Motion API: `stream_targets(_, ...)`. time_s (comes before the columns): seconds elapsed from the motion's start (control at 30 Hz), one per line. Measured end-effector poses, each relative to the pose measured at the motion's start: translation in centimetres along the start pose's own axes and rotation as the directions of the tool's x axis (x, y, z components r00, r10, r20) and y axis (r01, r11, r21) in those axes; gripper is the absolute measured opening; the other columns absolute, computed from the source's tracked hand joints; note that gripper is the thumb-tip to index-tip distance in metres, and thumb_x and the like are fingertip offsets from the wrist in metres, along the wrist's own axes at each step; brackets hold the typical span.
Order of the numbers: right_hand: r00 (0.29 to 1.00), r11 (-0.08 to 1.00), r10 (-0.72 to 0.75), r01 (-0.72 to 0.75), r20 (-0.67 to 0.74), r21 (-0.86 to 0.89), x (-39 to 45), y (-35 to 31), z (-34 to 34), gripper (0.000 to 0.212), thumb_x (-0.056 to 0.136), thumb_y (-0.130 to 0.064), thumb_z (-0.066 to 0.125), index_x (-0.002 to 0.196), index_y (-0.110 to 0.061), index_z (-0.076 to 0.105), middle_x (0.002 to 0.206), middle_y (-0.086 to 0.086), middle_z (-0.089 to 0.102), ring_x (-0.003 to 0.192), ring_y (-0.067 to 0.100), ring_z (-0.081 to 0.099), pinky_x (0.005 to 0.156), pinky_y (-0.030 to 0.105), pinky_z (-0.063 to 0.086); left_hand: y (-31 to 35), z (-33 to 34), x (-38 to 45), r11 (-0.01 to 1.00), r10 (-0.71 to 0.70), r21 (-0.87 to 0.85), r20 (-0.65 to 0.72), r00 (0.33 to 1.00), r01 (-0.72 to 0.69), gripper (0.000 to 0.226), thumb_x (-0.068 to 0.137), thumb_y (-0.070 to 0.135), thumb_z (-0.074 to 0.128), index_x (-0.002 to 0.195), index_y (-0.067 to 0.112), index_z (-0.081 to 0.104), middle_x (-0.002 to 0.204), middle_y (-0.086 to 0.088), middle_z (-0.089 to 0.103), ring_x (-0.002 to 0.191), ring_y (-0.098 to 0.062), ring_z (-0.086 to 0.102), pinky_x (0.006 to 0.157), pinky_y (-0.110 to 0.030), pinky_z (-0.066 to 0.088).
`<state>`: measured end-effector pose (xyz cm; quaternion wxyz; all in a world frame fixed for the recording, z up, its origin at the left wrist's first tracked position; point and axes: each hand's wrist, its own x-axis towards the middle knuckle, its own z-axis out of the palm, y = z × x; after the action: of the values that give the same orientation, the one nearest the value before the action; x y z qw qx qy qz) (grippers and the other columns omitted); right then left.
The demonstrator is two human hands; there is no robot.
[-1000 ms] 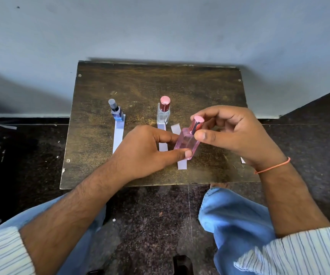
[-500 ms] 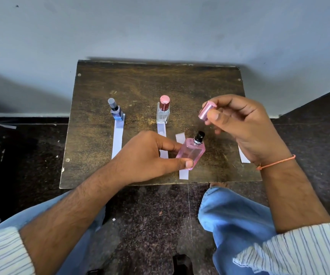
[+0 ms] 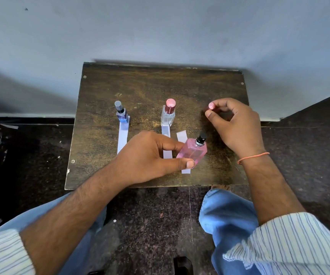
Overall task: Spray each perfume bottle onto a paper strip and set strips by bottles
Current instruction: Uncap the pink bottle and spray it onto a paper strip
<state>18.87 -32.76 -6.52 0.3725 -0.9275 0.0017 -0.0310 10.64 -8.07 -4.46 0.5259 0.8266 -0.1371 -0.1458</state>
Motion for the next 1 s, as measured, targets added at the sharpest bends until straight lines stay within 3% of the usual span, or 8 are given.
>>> stream_targets(0.17,0.999,0.998,0.018,-0.016,0.031,-0.063,0.1,-0.5,0.0,0.021,0.093,-0.031,0.084,0.114,-0.028,0.081,0.101,-0.015,0.074,0.1,0.004,0.069,0.085,0.0,0.041,-0.3,-0.6,-0.3,0.999,-0.015,-0.031,0.023,1.0,0.016,0.02,0.084,0.064,0.08,0.102,0.056,0.081,0.053,0.001,0.056,0.048,-0.014,0.037,0.049,-0.024,0.028)
stream_targets(0.27,0.999,0.996,0.025,-0.021,0.046,-0.088,0.0,-0.5,-0.3,0.04,0.092,-0.033,0.086,0.13,-0.026,0.076,0.108,-0.011,0.075,0.095,0.01,0.068,0.092,0.024,0.052,-0.5,-0.6,-0.3,0.999,-0.031,-0.038,0.013,0.999,0.032,0.023,0.083,0.065,0.08,0.104,0.057,0.08,0.053,-0.002,0.055,0.049,-0.015,0.037,0.049,-0.027,0.028)
stream_targets(0.37,0.999,0.995,0.025,-0.02,0.046,-0.1,-0.1,-0.4,-0.7,0.051,0.09,-0.029,0.086,0.139,-0.028,0.07,0.116,-0.01,0.07,0.081,0.005,0.062,0.078,0.012,0.045,-0.7,-0.6,-0.2,0.999,-0.03,-0.036,-0.011,0.999,0.029,0.032,0.082,0.067,0.08,0.108,0.05,0.083,0.053,0.008,0.05,0.049,-0.008,0.035,0.05,-0.026,0.027)
stream_targets(0.53,0.996,0.975,-0.066,0.051,0.065,0.215,-0.6,-1.4,-1.9,0.025,0.089,-0.016,0.085,0.109,-0.031,0.08,0.103,-0.003,0.078,0.08,0.014,0.064,0.077,0.022,0.051,-0.3,-0.2,-0.1,0.997,-0.052,-0.067,-0.052,0.997,0.049,0.031,0.083,0.056,0.084,0.113,0.045,0.083,0.046,0.013,0.045,0.046,-0.01,0.031,0.048,-0.022,0.025)
stream_targets(0.63,0.929,0.885,-0.068,-0.113,0.364,0.452,-1.2,-2.2,-3.0,0.011,0.09,-0.03,0.088,0.099,-0.028,0.084,0.099,0.008,0.081,0.083,0.019,0.063,0.067,0.031,0.051,-0.3,0.3,0.0,0.995,-0.06,-0.083,-0.083,0.995,0.054,0.032,0.083,0.06,0.083,0.112,0.047,0.083,0.045,0.011,0.044,0.045,-0.013,0.03,0.049,-0.021,0.024)
stream_targets(0.77,0.758,0.81,-0.174,-0.254,0.629,0.529,-2.3,-2.6,-3.9,0.039,0.071,-0.058,0.094,0.099,-0.033,0.083,0.091,-0.006,0.081,0.083,0.01,0.069,0.064,0.025,0.055,0.0,0.7,0.3,0.995,-0.059,-0.084,-0.115,0.992,0.049,0.034,0.083,0.057,0.082,0.112,0.039,0.085,0.041,0.018,0.046,0.04,-0.003,0.03,0.048,-0.018,0.026)
stream_targets(0.87,0.765,0.796,-0.213,-0.225,0.608,0.563,-2.7,-3.0,-3.7,0.032,0.075,-0.023,0.094,0.099,-0.016,0.075,0.077,-0.014,0.074,0.067,-0.003,0.063,0.063,0.012,0.051,0.5,1.2,0.6,0.997,-0.061,-0.062,-0.115,0.992,0.054,0.028,0.088,0.036,0.086,0.114,0.025,0.086,0.041,0.03,0.05,0.037,0.008,0.042,0.047,-0.004,0.025)
stream_targets(1.0,0.828,0.837,-0.193,-0.141,0.527,0.528,-2.9,-3.1,-3.5,0.016,0.077,-0.021,0.09,0.088,-0.022,0.079,0.078,-0.01,0.07,0.072,0.004,0.057,0.067,0.02,0.051,1.1,1.6,0.8,0.995,-0.071,-0.081,-0.078,0.994,0.065,0.022,0.093,0.023,0.083,0.113,0.016,0.085,0.042,0.033,0.051,0.037,0.012,0.045,0.045,-0.001,0.027)
